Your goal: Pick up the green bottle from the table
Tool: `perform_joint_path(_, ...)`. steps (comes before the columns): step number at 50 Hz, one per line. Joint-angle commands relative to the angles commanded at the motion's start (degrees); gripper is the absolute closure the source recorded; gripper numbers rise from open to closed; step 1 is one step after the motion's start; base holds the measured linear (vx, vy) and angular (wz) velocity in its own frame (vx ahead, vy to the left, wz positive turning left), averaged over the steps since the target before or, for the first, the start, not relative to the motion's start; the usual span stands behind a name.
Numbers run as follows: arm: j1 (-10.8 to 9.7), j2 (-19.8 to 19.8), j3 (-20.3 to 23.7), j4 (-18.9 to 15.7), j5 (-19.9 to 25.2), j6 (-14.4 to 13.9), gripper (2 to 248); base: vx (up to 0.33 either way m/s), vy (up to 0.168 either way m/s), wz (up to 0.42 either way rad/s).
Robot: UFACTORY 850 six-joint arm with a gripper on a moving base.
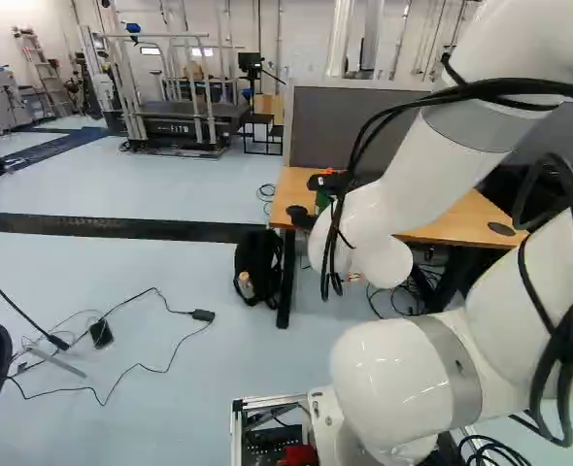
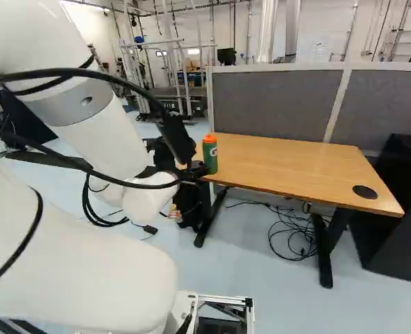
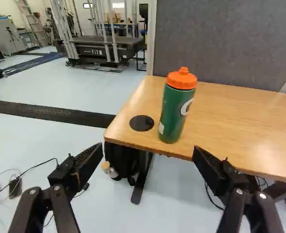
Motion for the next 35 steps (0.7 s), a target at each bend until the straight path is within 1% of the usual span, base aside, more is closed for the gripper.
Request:
perform_joint_path(1, 0.0, -1.41, -1.19, 0.0, 0.0, 0.0, 3, 0.139, 0.015, 0.058)
perform_joint_path(5, 0.0, -2.35, -1.99, 0.0, 0.0, 0.0, 3, 0.084, 0.009, 0.043)
perform_joint_path(24, 0.0, -3.22, -2.67, 0.0, 0.0, 0.0, 3, 0.007, 0.001, 0.002)
perform_joint_path(29, 0.0, -4.21, -3.04, 0.0, 0.0, 0.0, 3, 0.0, 0.0, 0.0)
perform_joint_path(35, 0.0, -6.28, -4.05, 0.1, 0.0, 0.0, 3, 0.0, 0.0, 0.0)
